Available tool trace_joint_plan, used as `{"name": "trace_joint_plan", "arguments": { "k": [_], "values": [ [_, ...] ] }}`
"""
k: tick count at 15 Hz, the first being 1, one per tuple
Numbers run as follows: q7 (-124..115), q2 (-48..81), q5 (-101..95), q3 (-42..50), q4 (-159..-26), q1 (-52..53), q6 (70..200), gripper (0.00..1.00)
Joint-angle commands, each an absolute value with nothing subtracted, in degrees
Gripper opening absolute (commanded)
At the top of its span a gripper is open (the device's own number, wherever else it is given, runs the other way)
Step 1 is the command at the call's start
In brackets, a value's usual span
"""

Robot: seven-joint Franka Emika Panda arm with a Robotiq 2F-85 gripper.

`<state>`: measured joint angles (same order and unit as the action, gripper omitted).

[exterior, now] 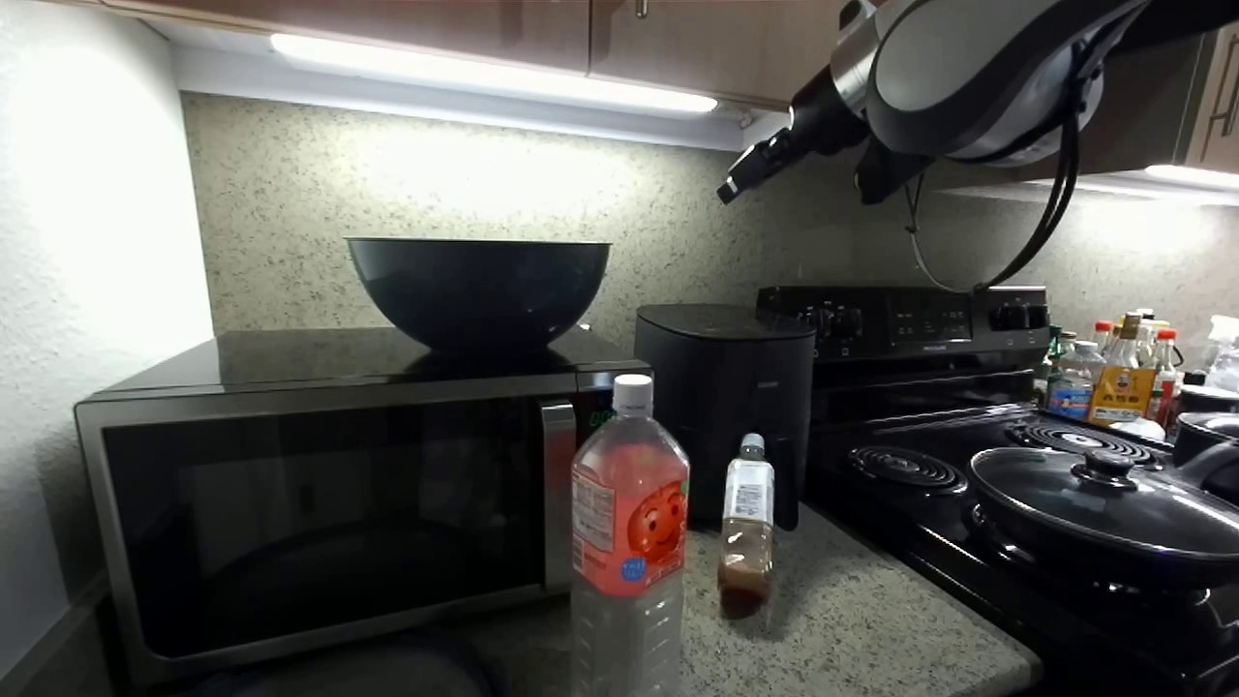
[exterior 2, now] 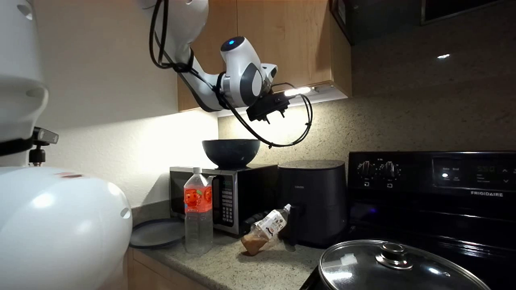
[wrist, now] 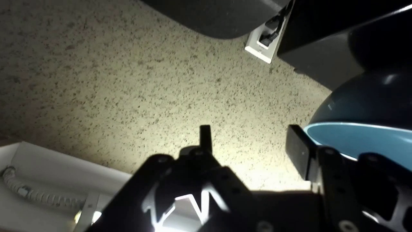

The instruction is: Put the right bottle on the top of the microwave

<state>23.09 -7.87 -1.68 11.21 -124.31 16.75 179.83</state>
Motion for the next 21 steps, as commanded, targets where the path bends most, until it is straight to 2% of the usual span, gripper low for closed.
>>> {"name": "trace_joint_plan", "arguments": {
  "k": [1, 3, 7, 13, 16, 21],
  "values": [
    [22.36, -5.25, -0.28, 12.35, -125.22, 16.47, 176.8, 0.93],
    [21.54, -3.47, 0.09, 13.09, -125.51, 16.2, 174.8, 1.0],
    [18.36, -0.06, -3.82, 14.7, -125.24, 14.86, 173.08, 1.0],
    [21.13, -2.93, -0.17, 13.72, -128.96, 16.83, 172.89, 1.0],
    [23.97, -7.69, 11.17, 11.25, -137.11, 20.28, 176.78, 1.0],
    [16.82, -12.31, 8.8, 8.32, -148.86, 17.7, 191.65, 1.0]
  ]
}}
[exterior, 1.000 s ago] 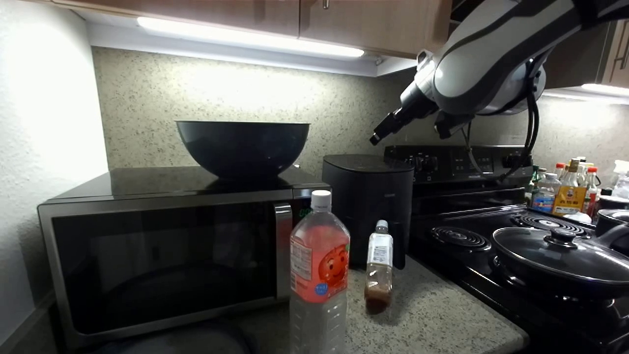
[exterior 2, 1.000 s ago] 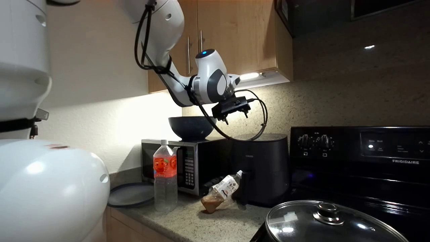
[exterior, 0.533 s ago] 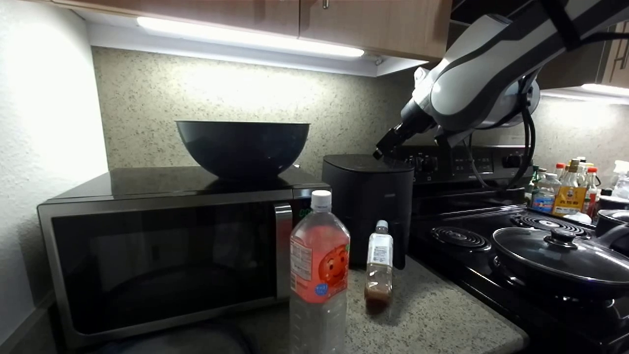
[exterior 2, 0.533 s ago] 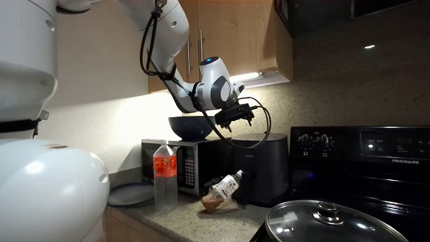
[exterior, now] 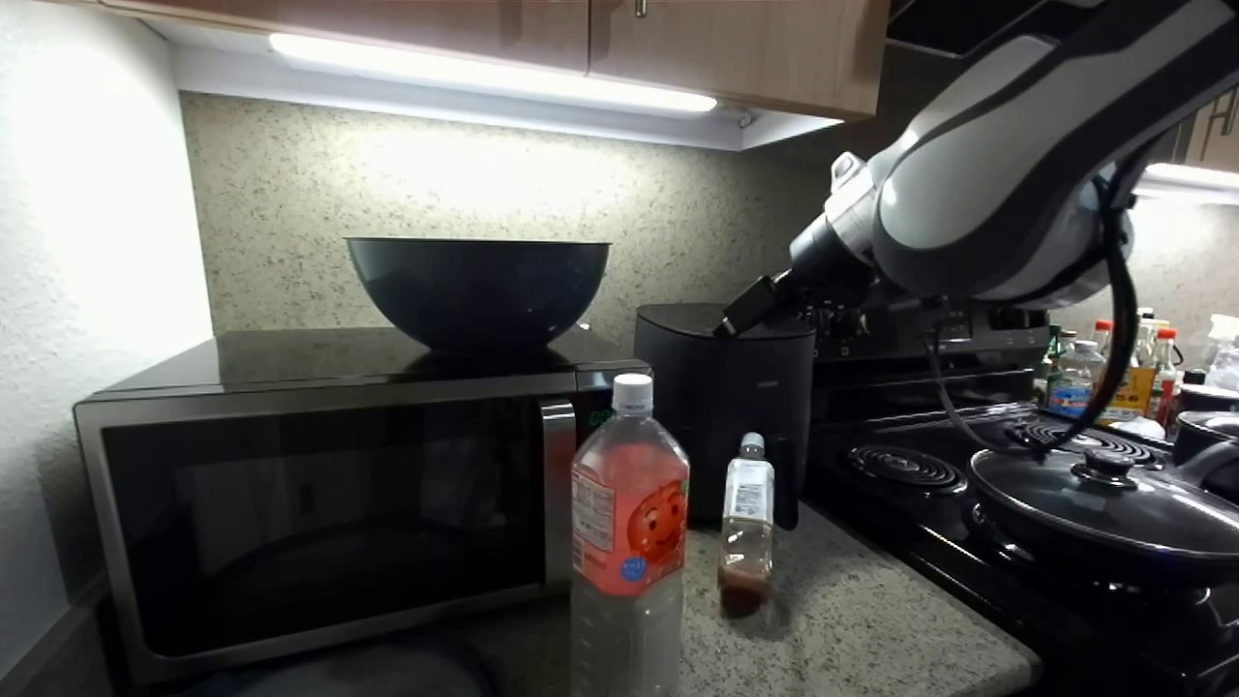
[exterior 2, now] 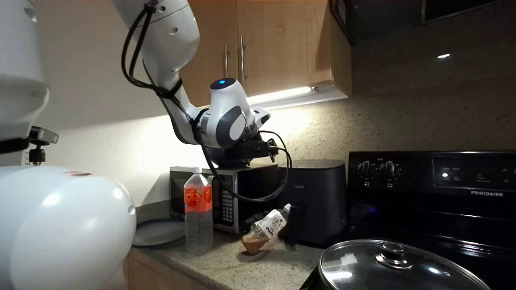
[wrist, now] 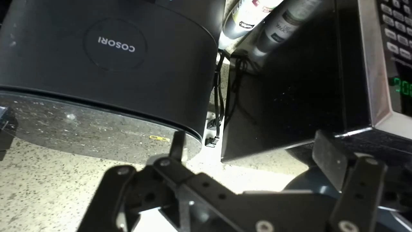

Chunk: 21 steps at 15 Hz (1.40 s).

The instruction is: Put the right bottle on the top of the microwave

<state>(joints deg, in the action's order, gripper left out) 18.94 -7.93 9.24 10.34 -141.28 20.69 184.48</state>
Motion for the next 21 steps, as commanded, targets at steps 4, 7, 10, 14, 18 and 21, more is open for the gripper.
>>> {"name": "trace_joint_plan", "arguments": {
  "k": [4, 7, 10, 14, 18, 21],
  "values": [
    [18.21, -10.67, 9.16, 8.28, -148.23, 16.5, 192.51, 1.0],
    [17.05, -10.56, 8.54, 9.96, -148.7, 18.68, 192.33, 1.0],
    [12.31, -8.53, 7.73, 16.96, -148.66, 29.08, 192.19, 1.0],
    [8.35, -6.9, 7.27, 24.28, -148.39, 38.9, 190.45, 1.0],
    [9.17, -6.84, 8.57, 26.41, -148.41, 41.71, 188.86, 1.0],
    [7.42, -7.99, 10.21, 28.87, -149.13, 44.14, 188.89, 1.0]
  ]
}}
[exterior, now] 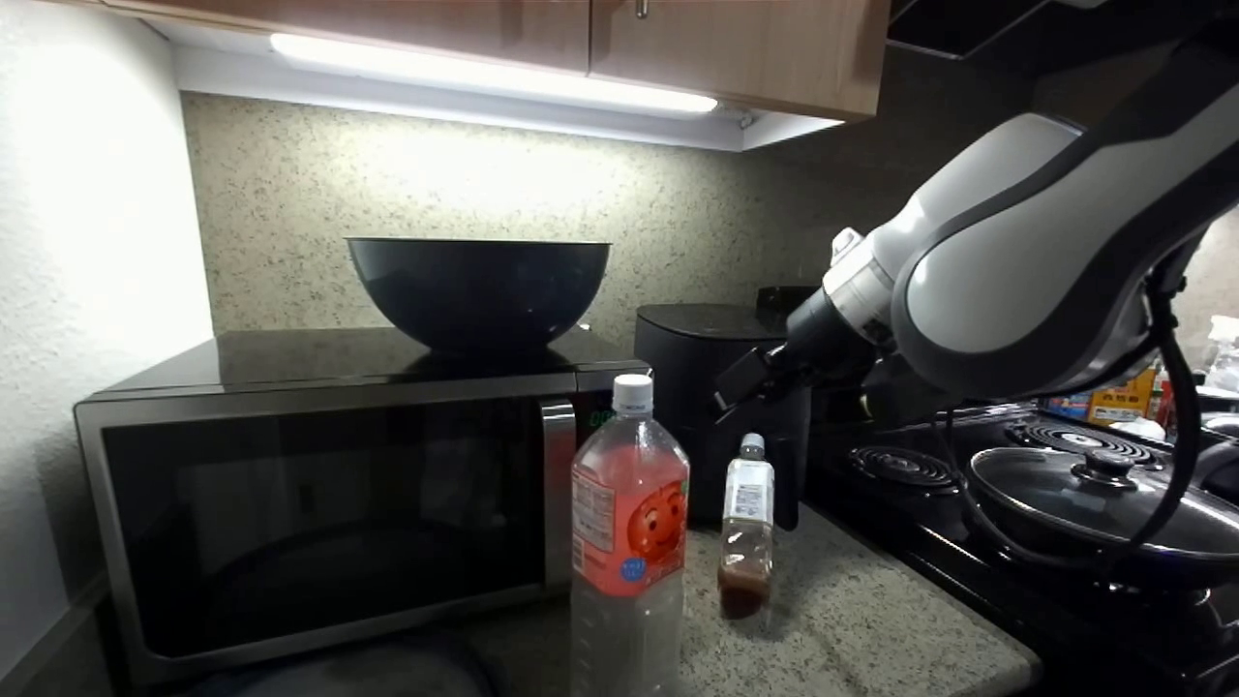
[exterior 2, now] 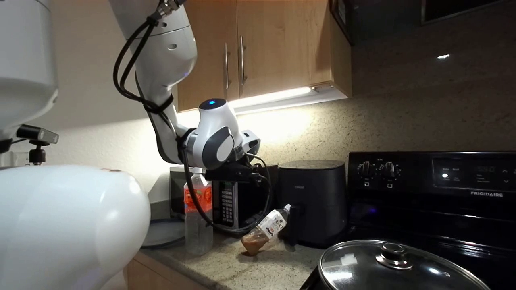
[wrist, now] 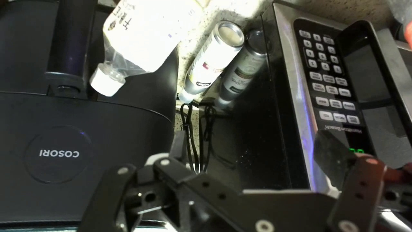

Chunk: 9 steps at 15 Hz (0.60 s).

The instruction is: Put the right bottle on the top of the microwave

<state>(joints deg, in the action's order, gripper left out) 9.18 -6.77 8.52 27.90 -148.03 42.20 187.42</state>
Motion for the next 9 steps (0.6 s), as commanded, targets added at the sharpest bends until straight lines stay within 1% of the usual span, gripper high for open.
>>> {"name": "trace_joint_plan", "arguments": {
  "k": [1, 4, 7, 9],
  "values": [
    [6.19, -8.14, 11.48, 29.47, -149.91, 45.06, 190.61, 1.0],
    [-0.51, -5.48, 15.11, 30.07, -152.5, 45.99, 197.46, 1.0],
    [-7.43, -3.07, 16.27, 30.69, -155.35, 46.75, 201.44, 1.0],
    [-10.54, -3.16, 16.66, 30.44, -155.07, 45.68, 198.14, 1.0]
  ]
}}
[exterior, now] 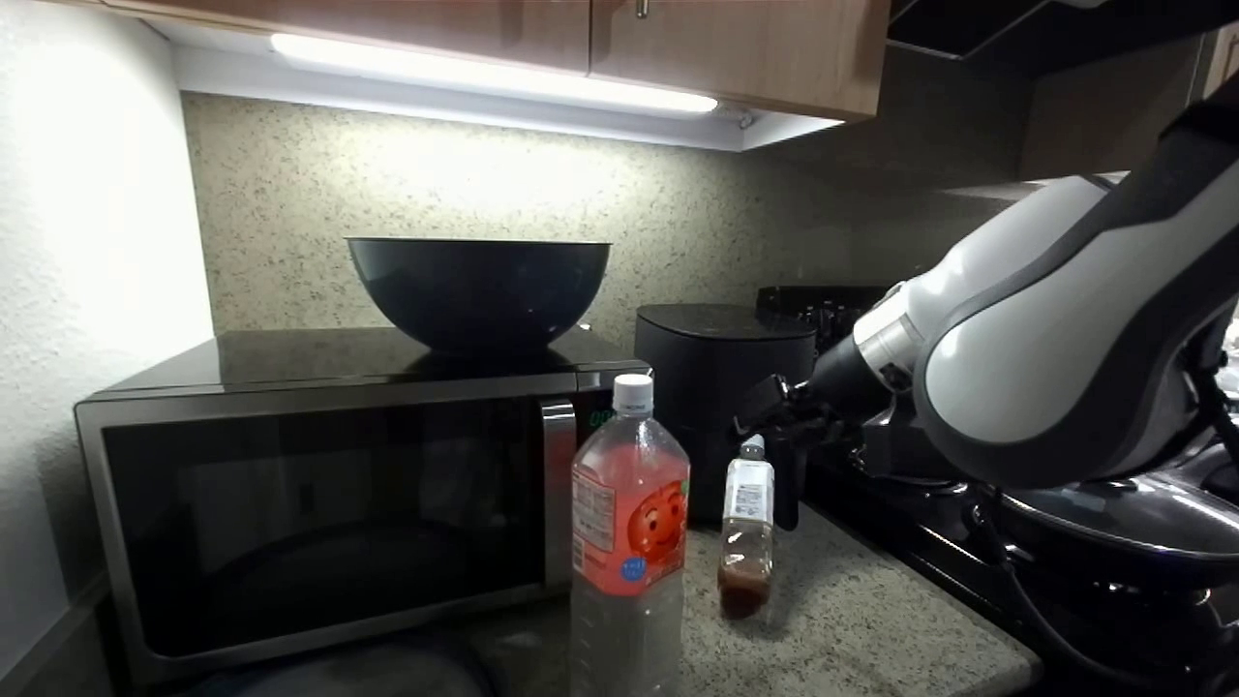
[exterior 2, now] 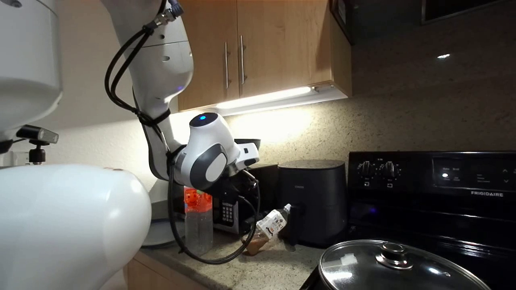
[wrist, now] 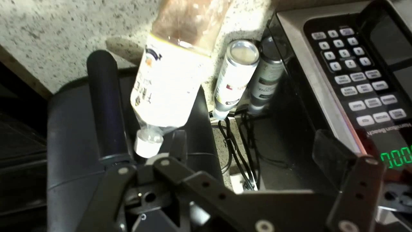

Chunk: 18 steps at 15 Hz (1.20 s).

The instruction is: Put the right bottle on the top of the microwave

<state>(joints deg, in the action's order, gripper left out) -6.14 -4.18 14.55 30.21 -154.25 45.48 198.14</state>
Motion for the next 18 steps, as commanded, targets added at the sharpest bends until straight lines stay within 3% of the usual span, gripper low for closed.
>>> {"name": "trace_joint_plan", "arguments": {
  "k": [1, 18],
  "values": [
    [-11.76, -2.58, 16.67, 30.46, -154.92, 45.59, 198.01, 1.0],
    [-16.8, 2.33, 7.97, 34.45, -150.84, 44.46, 195.89, 1.0]
  ]
}}
